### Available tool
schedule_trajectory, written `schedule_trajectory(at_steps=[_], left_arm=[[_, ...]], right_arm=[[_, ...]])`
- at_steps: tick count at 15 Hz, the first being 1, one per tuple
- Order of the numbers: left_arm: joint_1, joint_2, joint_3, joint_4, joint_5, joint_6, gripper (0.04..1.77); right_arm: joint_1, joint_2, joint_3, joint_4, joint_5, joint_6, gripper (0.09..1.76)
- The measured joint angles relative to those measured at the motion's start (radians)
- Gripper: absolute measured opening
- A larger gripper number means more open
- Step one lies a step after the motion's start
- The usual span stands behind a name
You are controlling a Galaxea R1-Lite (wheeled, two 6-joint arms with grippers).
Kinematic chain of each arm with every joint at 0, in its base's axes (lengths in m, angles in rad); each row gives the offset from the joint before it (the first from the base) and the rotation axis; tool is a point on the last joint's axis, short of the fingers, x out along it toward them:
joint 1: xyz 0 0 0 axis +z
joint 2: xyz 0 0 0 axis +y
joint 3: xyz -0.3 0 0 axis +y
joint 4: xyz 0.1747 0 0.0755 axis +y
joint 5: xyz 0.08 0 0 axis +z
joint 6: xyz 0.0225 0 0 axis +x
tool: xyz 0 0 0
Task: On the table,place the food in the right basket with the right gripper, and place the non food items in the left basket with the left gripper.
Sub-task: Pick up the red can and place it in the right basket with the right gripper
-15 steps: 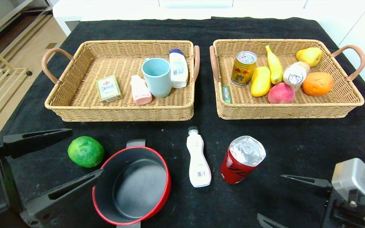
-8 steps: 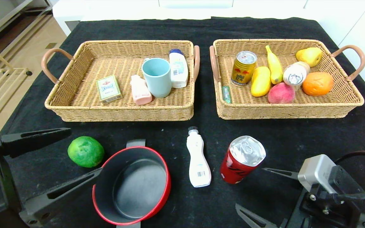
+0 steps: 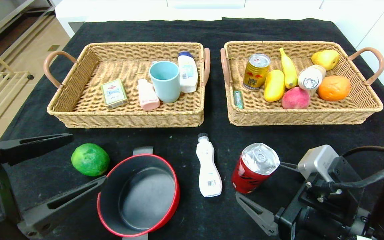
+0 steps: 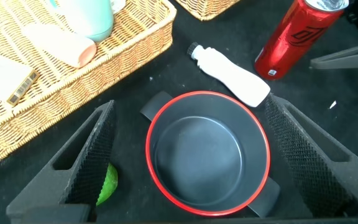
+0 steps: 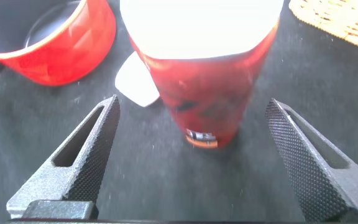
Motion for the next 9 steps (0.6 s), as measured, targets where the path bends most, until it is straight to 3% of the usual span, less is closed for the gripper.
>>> schedule_trajectory(at_steps=[9], left_arm=[[0.0, 0.0, 0.001, 0.0, 0.0, 0.0, 1.72]], right_arm=[[-0.008, 0.081, -0.03, -0.118, -0.028, 0.003, 1.71]])
